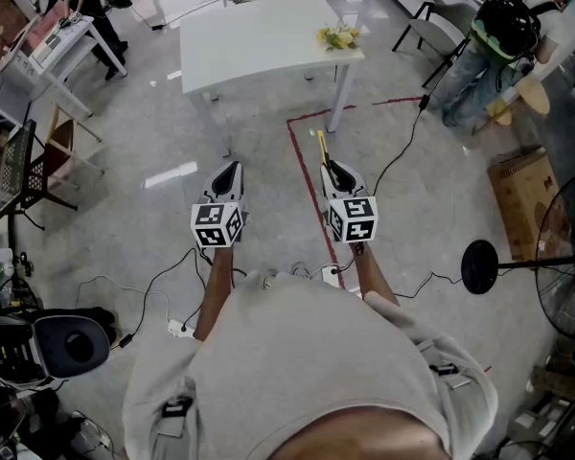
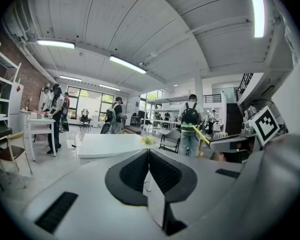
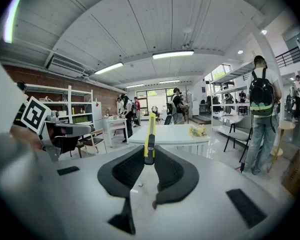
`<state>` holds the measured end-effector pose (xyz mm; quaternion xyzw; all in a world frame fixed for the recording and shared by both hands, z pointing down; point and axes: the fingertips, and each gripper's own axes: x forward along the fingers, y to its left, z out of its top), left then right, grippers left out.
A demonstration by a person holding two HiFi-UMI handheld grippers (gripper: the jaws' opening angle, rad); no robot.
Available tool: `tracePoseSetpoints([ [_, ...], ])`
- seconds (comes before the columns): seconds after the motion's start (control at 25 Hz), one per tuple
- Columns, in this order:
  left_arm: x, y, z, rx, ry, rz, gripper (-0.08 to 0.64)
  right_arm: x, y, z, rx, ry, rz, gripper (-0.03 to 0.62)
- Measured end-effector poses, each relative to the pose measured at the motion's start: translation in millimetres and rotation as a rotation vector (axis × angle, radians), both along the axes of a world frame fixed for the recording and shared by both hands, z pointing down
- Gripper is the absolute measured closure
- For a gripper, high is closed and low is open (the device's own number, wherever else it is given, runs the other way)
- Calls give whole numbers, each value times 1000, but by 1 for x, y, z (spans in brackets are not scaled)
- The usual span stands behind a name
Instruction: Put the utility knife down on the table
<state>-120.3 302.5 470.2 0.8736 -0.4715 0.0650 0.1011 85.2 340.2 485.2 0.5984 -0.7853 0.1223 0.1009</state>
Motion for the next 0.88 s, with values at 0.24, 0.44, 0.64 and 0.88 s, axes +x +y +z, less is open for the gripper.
tracePoseSetpoints([
  [0.24, 2, -2, -2, 4, -1, 6, 538, 2, 1, 0, 0, -1, 3, 509],
  [0.44, 8, -2, -1, 6, 0, 7, 538, 8, 0, 5, -5, -4, 5, 509],
  [0.64, 13, -3, -1, 0, -1, 3, 538, 12, -3, 6, -12, -5, -1, 509],
  [0.88, 18, -6, 0, -8, -6, -8, 539, 16, -7, 6, -10, -21, -18, 509],
])
